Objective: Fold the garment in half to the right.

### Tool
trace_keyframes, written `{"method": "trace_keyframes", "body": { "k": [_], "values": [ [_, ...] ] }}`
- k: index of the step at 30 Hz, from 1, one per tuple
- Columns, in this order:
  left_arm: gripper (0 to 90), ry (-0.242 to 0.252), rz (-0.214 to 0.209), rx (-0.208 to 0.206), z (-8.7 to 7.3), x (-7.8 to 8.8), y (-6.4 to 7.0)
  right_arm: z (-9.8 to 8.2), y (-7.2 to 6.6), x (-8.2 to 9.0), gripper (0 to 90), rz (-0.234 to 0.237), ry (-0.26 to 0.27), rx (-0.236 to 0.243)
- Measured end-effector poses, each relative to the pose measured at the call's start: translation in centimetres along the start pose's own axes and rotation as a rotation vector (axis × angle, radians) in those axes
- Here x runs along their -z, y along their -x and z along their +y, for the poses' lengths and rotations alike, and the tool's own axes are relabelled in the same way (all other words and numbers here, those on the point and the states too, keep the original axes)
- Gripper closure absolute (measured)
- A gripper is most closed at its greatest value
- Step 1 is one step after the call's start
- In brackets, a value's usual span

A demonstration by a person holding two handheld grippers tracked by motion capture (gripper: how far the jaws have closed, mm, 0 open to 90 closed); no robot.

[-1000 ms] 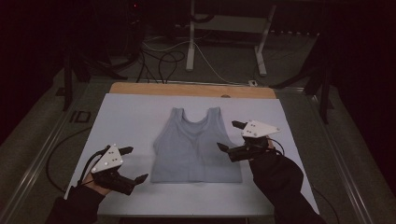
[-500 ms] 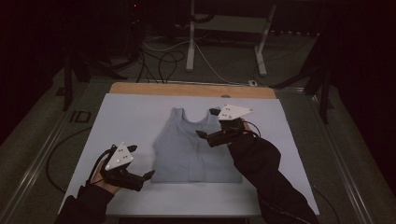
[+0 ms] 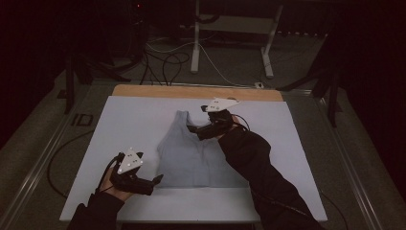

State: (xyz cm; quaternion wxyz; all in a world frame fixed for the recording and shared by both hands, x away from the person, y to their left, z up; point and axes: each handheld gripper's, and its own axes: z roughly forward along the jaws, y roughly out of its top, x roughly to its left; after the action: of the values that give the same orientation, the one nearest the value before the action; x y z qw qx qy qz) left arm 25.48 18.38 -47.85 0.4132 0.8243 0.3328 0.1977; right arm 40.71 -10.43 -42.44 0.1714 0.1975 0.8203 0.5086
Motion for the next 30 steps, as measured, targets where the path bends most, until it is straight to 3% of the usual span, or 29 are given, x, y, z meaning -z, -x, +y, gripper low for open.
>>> {"method": "trace_keyframes", "body": {
  "k": [4,7,11,17,24,30],
  "values": [
    [0.4,-0.028,0.010,0.014,-0.5,-0.6,0.0,0.1,0.5,-1.5,8.8,0.009,-0.026,-0.017],
    [0.4,-0.038,0.000,0.034,-0.7,-0.9,-0.1,-0.1,0.6,-2.6,8.8,0.019,-0.043,-0.029],
    [0.4,-0.091,-0.024,0.044,-1.2,-1.8,0.1,-0.3,0.9,-4.0,8.8,0.024,-0.057,-0.028],
    [0.5,-0.152,-0.044,0.029,-1.7,-2.8,0.4,-0.3,1.2,-5.5,8.8,0.028,-0.080,-0.030],
    [7.2,-0.199,-0.056,0.019,-2.4,-3.7,0.6,-0.6,2.4,-7.4,8.8,0.019,-0.116,-0.054],
    [18.3,-0.225,-0.063,0.007,-2.6,-4.3,0.6,-0.7,3.1,-8.9,8.8,0.003,-0.148,-0.065]
  ]
}}
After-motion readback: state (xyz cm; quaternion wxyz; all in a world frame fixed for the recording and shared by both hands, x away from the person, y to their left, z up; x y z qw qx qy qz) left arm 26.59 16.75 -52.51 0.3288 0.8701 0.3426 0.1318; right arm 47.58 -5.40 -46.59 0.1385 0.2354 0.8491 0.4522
